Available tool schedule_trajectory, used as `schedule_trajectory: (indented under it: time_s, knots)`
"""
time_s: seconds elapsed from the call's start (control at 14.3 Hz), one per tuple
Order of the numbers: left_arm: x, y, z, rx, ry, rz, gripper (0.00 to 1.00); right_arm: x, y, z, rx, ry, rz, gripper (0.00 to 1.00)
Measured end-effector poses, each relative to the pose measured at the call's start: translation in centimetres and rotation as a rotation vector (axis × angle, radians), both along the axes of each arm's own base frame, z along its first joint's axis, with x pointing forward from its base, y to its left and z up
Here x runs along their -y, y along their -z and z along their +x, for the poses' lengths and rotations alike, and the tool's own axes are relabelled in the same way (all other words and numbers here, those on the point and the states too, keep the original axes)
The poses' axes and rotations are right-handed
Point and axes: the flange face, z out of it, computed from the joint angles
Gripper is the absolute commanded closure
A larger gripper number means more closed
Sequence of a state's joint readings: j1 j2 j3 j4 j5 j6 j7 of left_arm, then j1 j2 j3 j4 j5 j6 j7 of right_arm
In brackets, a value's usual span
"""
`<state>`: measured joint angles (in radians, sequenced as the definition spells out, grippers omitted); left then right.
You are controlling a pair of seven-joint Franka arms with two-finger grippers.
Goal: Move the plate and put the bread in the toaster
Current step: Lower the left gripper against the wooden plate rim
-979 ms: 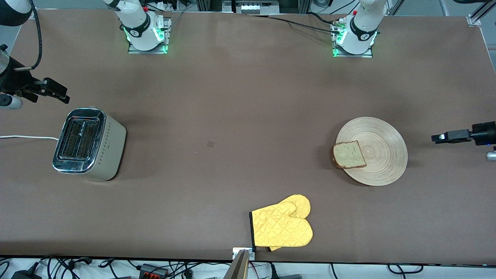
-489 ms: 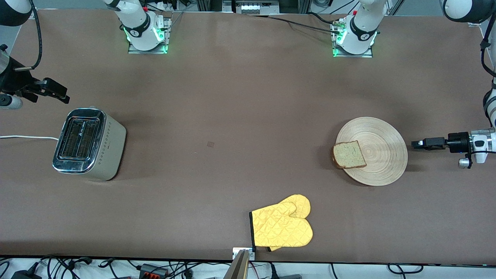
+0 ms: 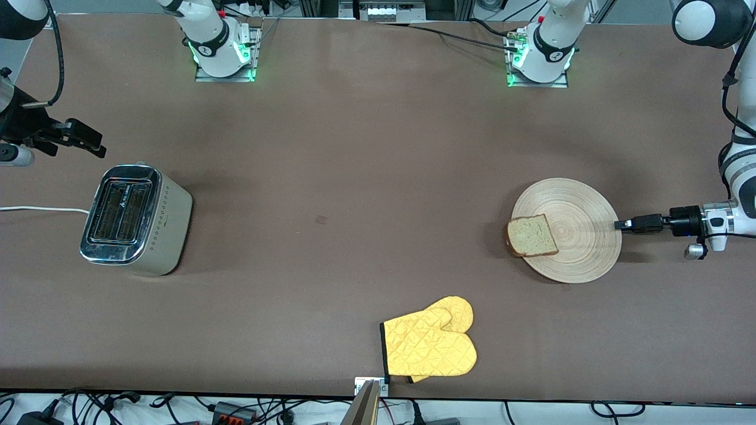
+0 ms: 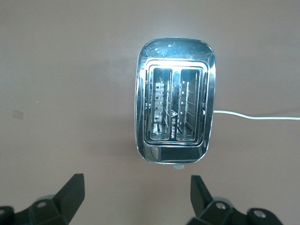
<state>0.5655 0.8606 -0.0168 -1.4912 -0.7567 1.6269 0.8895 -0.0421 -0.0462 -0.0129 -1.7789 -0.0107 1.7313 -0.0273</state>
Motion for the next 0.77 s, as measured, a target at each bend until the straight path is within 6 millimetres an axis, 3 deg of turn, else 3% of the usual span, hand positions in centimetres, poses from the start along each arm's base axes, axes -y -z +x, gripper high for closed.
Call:
schedule_trajectory:
  time_s: [0.35,0.49,0.56,0.77]
  knots:
    - [0.3,1.5,-0.3,0.040,0.037,-0.018,0.64,0.0,0.0,0.0,0.000,0.000,0.000,0.00]
    - [0.9,2.3,-0.3,0.034,0.042,-0.031,0.86,0.0,0.0,0.0,-0.001,-0.001,0.000,0.00]
    - [1.2,2.4,-0.3,0.033,0.046,-0.033,0.91,-0.1,0.0,0.0,-0.001,-0.001,0.000,0.00]
    - [1.3,2.4,-0.2,0.033,0.051,-0.037,0.93,-0.2,0.0,0.0,0.000,-0.003,0.000,0.00]
